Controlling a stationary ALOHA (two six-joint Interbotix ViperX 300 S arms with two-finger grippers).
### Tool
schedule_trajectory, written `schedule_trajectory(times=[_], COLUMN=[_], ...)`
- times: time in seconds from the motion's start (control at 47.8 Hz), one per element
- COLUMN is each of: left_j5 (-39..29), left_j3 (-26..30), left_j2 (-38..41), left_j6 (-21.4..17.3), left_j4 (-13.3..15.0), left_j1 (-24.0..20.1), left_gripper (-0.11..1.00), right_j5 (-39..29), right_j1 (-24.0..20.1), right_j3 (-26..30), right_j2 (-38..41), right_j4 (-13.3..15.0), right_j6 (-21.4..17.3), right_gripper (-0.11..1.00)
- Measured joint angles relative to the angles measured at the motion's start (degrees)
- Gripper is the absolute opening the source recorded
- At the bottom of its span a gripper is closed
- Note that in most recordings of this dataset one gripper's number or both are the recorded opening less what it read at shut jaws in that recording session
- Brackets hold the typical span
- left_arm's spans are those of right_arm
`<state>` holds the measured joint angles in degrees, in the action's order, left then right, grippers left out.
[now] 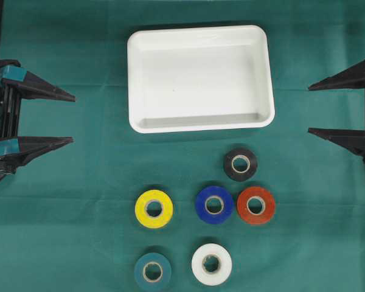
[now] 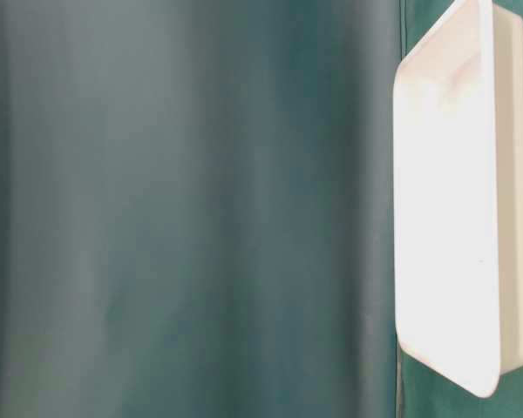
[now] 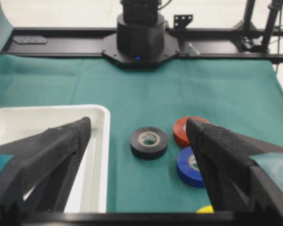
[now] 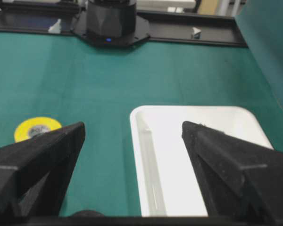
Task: Pick up the tape from a random location and place it into the white case.
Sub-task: 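Open the left gripper and start moving it toward the tape rolls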
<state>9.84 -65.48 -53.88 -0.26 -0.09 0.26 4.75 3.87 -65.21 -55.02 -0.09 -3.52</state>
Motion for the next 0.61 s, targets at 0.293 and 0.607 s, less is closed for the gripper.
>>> schedule_trajectory(times=[0.293, 0.607], left_j5=[-0.53, -1.67], left_j3=[0.0, 0.09], left_j2=[0.0, 0.0], left_j6=[0.35, 0.35], left_j4=[0.0, 0.0], left_j1=[8.26, 13.97], left_gripper=[0.98, 0.98], right_j5=[0.0, -0.09], right_j1=[0.0, 0.0], right_j3=[0.26, 0.26], right_j2=[0.0, 0.0], right_j4=[0.0, 0.0], right_j6=[0.0, 0.0], right_gripper=[0.91, 0.91])
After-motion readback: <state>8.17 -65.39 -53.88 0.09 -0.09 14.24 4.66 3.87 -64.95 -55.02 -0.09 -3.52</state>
